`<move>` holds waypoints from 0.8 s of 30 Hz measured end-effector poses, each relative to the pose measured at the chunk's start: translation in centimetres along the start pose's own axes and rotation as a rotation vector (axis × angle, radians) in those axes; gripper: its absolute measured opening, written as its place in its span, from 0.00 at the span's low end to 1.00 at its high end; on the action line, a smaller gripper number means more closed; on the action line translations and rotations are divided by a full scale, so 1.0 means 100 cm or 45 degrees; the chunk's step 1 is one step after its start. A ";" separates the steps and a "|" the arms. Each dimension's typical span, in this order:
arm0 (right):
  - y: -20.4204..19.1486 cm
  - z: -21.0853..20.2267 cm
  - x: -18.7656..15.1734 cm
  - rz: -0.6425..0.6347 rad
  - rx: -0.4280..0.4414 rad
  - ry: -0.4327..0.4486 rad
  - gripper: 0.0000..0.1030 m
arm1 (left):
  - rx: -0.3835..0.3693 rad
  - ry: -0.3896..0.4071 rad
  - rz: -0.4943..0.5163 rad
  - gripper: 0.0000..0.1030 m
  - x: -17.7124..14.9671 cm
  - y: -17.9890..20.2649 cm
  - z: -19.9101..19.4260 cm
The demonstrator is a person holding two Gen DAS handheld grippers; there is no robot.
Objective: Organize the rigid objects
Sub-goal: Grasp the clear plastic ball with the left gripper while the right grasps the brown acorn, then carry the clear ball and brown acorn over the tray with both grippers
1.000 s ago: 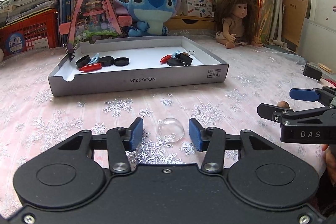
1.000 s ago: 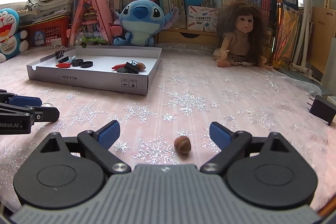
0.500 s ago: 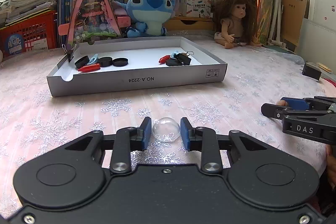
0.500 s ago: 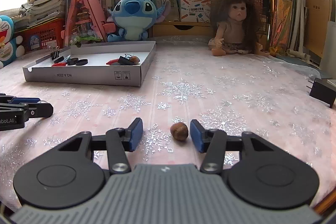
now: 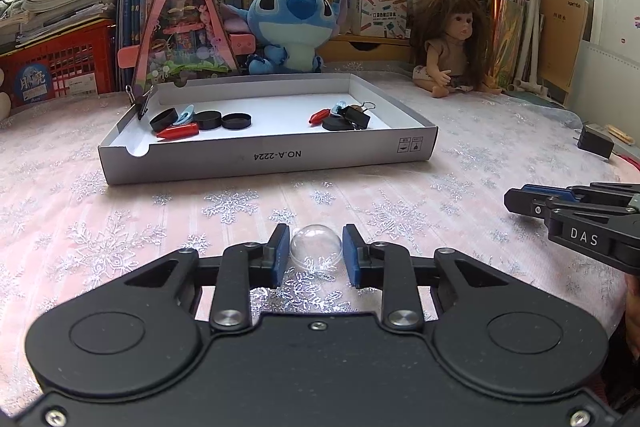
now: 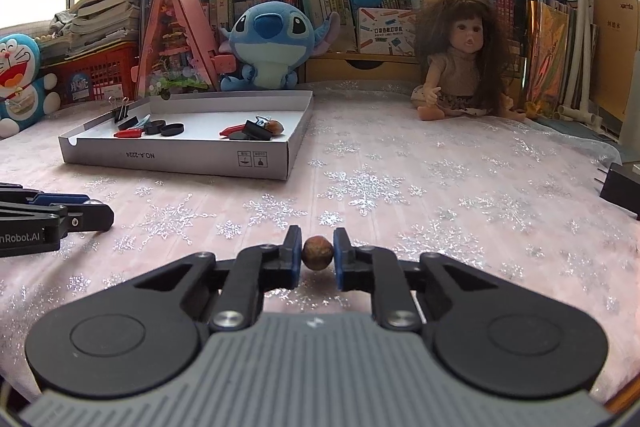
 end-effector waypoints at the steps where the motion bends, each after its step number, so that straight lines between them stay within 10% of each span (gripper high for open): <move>1: -0.002 0.000 0.001 -0.003 0.006 -0.001 0.19 | 0.000 0.000 0.000 0.26 0.000 0.000 0.000; 24: -0.017 0.006 0.010 0.003 0.051 -0.003 0.20 | 0.046 0.005 -0.069 0.26 0.009 -0.013 -0.003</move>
Point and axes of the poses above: each gripper's, at about its wrist camera, not at the fingertips, and z roughly the way its jaws point, y to its right, x to its top, the point moved 7 cm from there along z, roughly the way its jaws point, and after that the axes turned 2 degrees about -y, right-handed, at the moved point
